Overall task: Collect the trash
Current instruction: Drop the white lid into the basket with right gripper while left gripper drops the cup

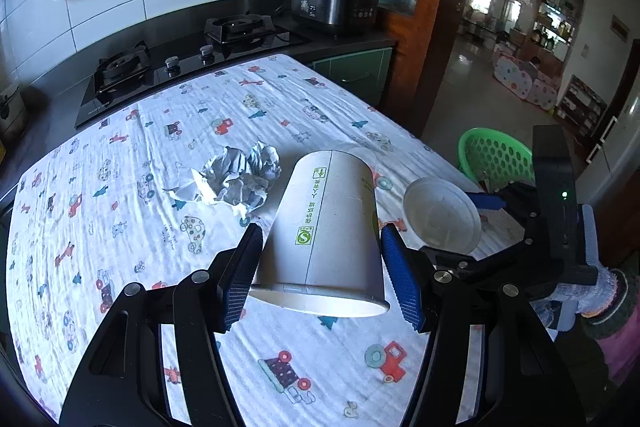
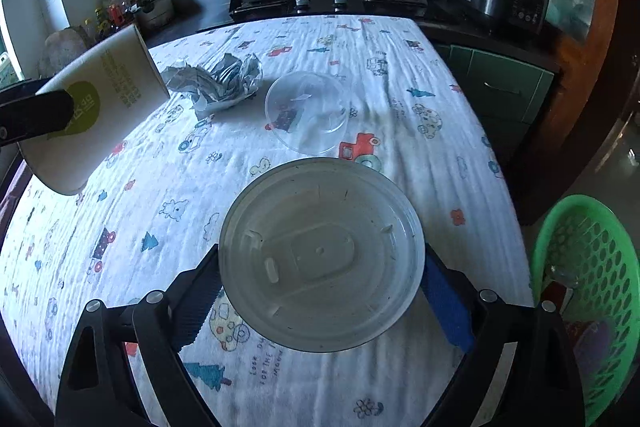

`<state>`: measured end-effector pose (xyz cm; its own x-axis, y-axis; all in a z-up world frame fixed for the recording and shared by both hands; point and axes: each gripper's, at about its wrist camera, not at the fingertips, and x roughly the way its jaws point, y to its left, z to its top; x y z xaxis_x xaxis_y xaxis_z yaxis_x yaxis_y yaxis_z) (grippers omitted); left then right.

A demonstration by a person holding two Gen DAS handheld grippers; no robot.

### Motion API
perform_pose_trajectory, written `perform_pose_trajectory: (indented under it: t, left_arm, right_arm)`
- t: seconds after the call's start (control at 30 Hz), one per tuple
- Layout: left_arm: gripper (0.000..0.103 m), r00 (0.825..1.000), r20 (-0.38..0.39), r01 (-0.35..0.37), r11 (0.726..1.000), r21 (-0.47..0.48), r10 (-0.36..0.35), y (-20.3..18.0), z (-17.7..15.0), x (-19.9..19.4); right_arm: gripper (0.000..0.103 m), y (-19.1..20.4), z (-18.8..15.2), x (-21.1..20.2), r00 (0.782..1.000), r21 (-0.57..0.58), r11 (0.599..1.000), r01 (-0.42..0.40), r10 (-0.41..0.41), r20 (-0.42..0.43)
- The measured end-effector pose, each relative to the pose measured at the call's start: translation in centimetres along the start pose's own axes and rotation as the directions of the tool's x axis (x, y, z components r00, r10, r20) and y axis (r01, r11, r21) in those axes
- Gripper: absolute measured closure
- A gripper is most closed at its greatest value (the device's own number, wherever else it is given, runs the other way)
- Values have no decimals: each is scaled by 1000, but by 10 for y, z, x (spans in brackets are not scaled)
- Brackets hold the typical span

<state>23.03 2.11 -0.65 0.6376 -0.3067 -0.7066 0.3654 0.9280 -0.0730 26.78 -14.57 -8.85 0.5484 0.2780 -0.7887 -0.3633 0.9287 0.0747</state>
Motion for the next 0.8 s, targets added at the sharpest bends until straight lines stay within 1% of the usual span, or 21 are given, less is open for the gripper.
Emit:
perform_pose_trajectory:
  t: [0.13,0.23,0.33,0.4,0.53,0.6,0.8]
  left_arm:
    - [43,1000,9,26,999,20,-27,-17,5,0]
    - [43,999,11,51,998,40,-51,-34,10,3]
    - [43,997,11,73,995,61,-74,-54,17,9]
    - [43,995,10,93,993,71,-94,-69,23,14]
    - [43,992,5,124,988,90,-125,-96,34,28]
    - [43,989,2,146,985,94,-147,-111,40,36]
    - [43,980,-22,200,972,120,-199,-155,58,64]
  right_arm:
    - [13,-29,-10,-27,999,61,997,46,-47,20]
    - [13,-62,-19,-45,993,119,987,112,-116,24]
    - [13,-101,-29,-62,982,190,965,181,-187,16]
    - [13,-125,-37,-71,970,220,947,236,-243,5]
    - [12,-166,-55,-78,950,268,913,307,-310,-29]
    - [8,-180,-62,-80,945,280,904,323,-326,-38]
    - [7,-209,-83,-91,938,329,883,335,-344,-33]
